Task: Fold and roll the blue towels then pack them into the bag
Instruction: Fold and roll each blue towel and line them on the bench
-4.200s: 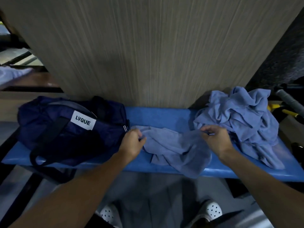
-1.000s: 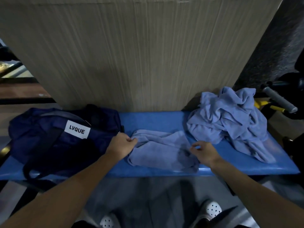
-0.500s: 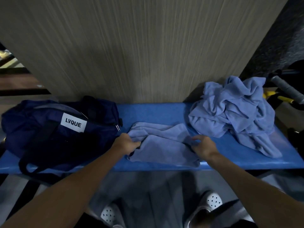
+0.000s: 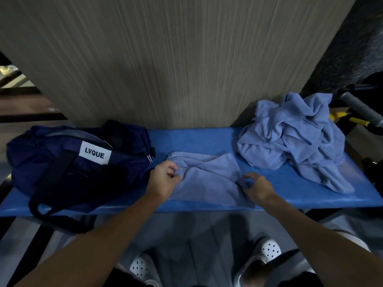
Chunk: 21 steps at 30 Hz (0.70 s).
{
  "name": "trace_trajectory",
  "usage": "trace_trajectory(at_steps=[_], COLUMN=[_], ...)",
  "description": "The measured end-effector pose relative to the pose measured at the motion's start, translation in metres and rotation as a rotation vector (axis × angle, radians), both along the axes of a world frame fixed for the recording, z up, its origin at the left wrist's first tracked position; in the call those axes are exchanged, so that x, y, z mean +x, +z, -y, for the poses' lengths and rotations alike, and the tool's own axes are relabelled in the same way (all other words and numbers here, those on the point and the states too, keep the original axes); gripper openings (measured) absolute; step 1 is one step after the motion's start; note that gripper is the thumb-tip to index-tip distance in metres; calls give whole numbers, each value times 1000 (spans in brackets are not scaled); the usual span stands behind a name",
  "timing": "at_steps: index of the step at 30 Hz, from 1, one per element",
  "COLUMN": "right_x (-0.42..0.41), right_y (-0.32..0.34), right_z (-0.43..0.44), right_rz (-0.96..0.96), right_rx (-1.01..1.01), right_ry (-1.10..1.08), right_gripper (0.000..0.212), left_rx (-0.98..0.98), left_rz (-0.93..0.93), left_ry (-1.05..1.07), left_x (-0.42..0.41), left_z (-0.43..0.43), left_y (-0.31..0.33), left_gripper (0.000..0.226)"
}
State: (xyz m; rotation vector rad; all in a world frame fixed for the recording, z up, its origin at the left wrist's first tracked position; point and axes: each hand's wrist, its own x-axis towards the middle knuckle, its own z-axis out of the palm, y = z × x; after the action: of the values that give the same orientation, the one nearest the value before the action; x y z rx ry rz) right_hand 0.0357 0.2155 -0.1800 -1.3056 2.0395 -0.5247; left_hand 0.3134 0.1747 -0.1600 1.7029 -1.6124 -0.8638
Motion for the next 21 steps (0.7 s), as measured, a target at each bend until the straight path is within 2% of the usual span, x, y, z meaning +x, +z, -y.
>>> trace_trajectory(at_steps=[2,6,12,21], right_x=[0,4,4,-13], right_y=[4,35,118,170], right_z=[0,2,11,15], right_rz=[58,131,277,318], right_rx=[-119,-392,-563,-719], right_ry=[-16,25,-25,-95], right_gripper=[29,44,33,22], left_rx=[-91,-242,-463,-598], left_rz=[-36,-54,-113,-30], left_ry=[-20,-38,-65,-128], left_x=[-1,0,12,25], left_z=[-1,3,19,29], left_y=[10,41,118,170], left_gripper=[13,21,28,20])
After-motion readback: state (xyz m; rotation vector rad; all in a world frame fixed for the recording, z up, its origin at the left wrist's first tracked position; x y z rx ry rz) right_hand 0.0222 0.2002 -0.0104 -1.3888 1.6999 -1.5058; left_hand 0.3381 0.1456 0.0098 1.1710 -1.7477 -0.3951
